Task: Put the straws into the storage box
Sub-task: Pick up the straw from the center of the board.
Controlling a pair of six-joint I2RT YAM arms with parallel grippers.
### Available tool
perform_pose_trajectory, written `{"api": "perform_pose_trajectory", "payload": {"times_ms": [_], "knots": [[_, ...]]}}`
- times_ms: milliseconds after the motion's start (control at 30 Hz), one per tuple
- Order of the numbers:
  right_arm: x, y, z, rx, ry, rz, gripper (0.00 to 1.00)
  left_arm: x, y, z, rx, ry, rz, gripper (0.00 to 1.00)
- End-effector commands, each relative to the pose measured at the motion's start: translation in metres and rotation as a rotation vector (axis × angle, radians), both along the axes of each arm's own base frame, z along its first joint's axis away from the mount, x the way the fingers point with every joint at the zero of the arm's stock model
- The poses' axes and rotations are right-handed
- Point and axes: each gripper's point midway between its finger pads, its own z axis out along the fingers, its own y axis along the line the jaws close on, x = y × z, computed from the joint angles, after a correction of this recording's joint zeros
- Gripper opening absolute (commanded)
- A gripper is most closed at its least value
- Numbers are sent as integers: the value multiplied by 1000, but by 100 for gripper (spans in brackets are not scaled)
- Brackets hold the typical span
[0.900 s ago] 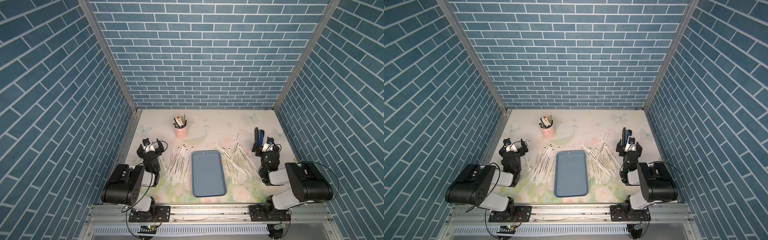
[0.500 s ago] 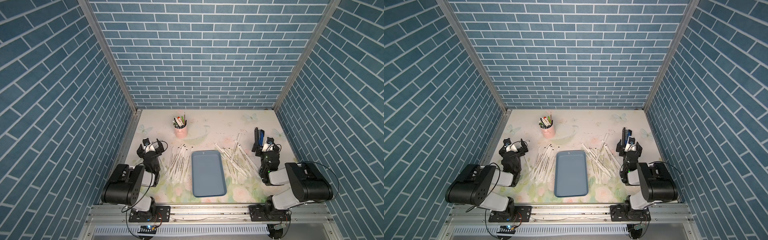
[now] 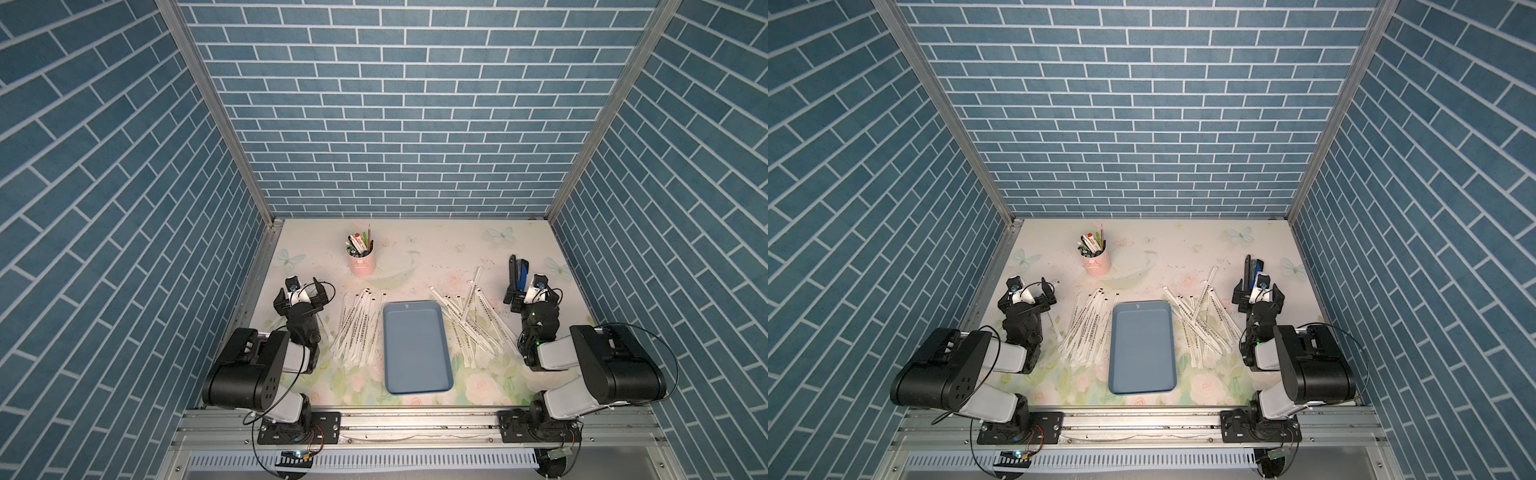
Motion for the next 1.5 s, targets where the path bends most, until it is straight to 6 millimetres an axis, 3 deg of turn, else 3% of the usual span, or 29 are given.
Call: {"api": "perform_pose_trajectory", "payload": {"times_ms": [0, 133, 300, 533, 633, 700, 767, 867, 1067, 1267, 1367, 1467], "knots": [[3, -1, 6, -21, -22, -7, 100, 4, 3, 6, 4, -21, 9, 100], [2, 3, 21, -46, -26, -11, 100, 3, -6, 12, 33, -23, -16, 100], [-2, 0, 57, 20, -47, -89, 100, -5, -8, 15, 50, -48, -5, 100], [14, 18, 62, 132, 107, -93, 100, -2, -8, 15, 48, -42, -8, 100], [25, 42, 69, 207, 139, 22, 100, -2, -9, 15, 48, -41, -14, 100], [26, 43, 72, 357, 99, 4, 100, 9, -17, 28, 76, -10, -29, 100], [29, 59, 75, 419, 99, 144, 100, 26, -30, 45, 96, 43, -87, 100], [33, 70, 76, 443, 137, 218, 88, 36, -27, 71, 73, 57, -50, 100], [25, 75, 67, 358, 286, 157, 82, 20, -25, 104, -58, 41, 53, 100], [17, 88, 59, 292, 440, 121, 75, -13, -13, 133, -209, -6, 202, 100], [11, 101, 56, 314, 484, 147, 67, -24, -4, 132, -287, 38, 281, 100], [6, 117, 50, 339, 518, 168, 56, -22, -12, 130, -250, 110, 213, 100]]}}
